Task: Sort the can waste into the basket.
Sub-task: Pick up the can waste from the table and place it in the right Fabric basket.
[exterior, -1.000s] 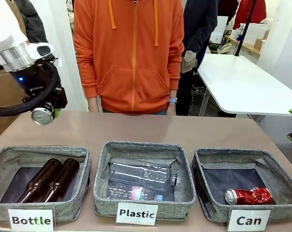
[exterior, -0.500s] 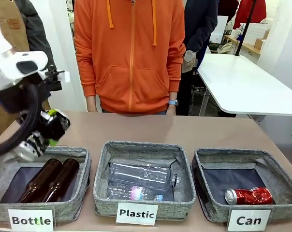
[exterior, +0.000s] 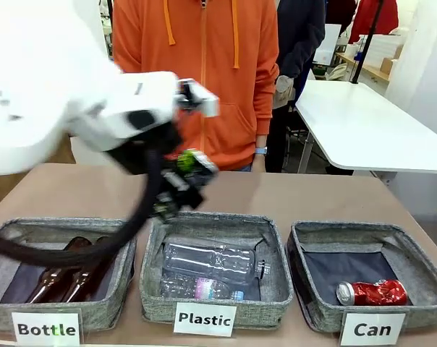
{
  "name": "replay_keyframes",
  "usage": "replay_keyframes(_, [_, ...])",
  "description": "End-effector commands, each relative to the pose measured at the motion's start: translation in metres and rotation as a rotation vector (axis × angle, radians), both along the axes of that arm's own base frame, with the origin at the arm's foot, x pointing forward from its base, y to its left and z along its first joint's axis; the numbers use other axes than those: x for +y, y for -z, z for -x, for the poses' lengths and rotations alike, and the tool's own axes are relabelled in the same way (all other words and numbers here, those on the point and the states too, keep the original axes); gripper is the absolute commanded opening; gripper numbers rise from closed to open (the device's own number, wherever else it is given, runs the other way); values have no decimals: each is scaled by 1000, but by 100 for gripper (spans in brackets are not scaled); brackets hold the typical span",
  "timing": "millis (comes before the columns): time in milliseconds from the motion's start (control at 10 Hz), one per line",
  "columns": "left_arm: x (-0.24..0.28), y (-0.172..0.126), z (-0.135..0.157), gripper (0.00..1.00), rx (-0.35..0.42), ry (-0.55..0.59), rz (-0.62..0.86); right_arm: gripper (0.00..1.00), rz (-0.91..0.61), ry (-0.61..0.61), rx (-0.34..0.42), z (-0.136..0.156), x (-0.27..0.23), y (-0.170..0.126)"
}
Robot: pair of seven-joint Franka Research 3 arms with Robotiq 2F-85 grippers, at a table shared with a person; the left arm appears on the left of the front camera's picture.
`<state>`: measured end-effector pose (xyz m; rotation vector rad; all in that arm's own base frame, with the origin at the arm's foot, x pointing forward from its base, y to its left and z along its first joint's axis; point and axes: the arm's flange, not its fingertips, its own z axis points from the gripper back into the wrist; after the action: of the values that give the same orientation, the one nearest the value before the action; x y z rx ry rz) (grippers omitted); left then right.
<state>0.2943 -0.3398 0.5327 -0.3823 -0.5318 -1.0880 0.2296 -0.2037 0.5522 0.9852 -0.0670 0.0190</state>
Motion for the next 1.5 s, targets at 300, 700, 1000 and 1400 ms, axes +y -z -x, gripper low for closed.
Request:
replay_keyframes(300, [-225, 5, -70, 0, -29, 390, -33, 100, -237, 54, -118, 66, -77, 45])
replay_keyframes(700, [-327, 46, -40, 0, -9, 469, -103, 100, -188, 81, -86, 59, -63, 42])
replay_keyframes(1000, [-331, 65, -45, 0, 15, 459, -125, 100, -188, 81, -86, 59, -63, 42])
replay_keyframes(1400, [-326, 59, -47, 100, 4, 471, -102, 100, -188, 81, -86, 59, -63, 42])
